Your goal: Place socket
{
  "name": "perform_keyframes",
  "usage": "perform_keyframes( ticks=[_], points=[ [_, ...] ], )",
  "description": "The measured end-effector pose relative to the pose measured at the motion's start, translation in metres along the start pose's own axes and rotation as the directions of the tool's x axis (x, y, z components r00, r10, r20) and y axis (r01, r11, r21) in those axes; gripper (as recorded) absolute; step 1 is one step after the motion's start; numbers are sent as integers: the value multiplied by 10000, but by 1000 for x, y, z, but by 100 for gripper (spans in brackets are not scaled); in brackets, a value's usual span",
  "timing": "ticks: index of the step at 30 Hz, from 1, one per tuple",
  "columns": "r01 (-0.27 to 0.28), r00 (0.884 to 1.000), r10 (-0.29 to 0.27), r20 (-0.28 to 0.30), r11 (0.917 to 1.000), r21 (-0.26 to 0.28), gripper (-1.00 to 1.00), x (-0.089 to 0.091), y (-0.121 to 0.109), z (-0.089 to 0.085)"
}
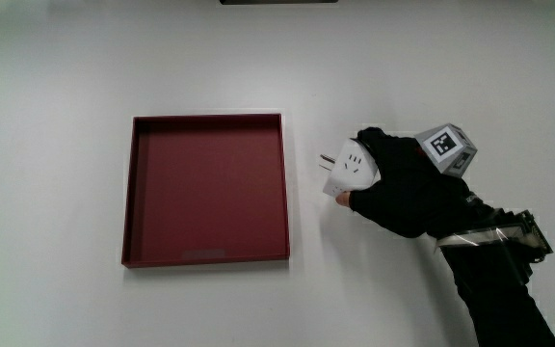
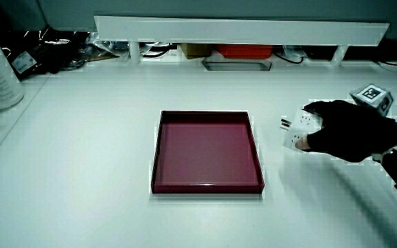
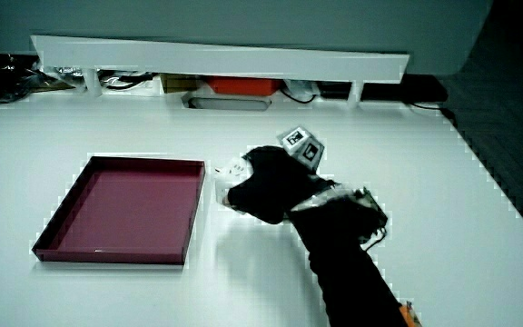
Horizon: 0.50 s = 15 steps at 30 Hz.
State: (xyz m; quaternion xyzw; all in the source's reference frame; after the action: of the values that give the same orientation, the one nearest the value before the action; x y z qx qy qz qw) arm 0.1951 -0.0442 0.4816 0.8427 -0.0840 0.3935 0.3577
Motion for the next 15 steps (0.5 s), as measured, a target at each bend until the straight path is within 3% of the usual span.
perform_keyframes(
  ticks=[1, 2, 4, 5, 8, 15],
  points=[
    [-41, 9999, 41, -119, 10000, -44, 0, 7, 1, -3],
    [-178, 9995, 160, 285, 9978, 644, 0, 16, 3, -5],
    [8, 9998, -17, 177, 9987, 513, 0, 15, 0, -8],
    [196, 9996, -204, 185, 9989, 435, 0, 27, 3, -11],
    [442, 9986, -456, 271, 9978, 496, 0, 38, 5, -17],
    [601, 9980, -605, 206, 9980, 170, 0, 43, 3, -27]
  ],
)
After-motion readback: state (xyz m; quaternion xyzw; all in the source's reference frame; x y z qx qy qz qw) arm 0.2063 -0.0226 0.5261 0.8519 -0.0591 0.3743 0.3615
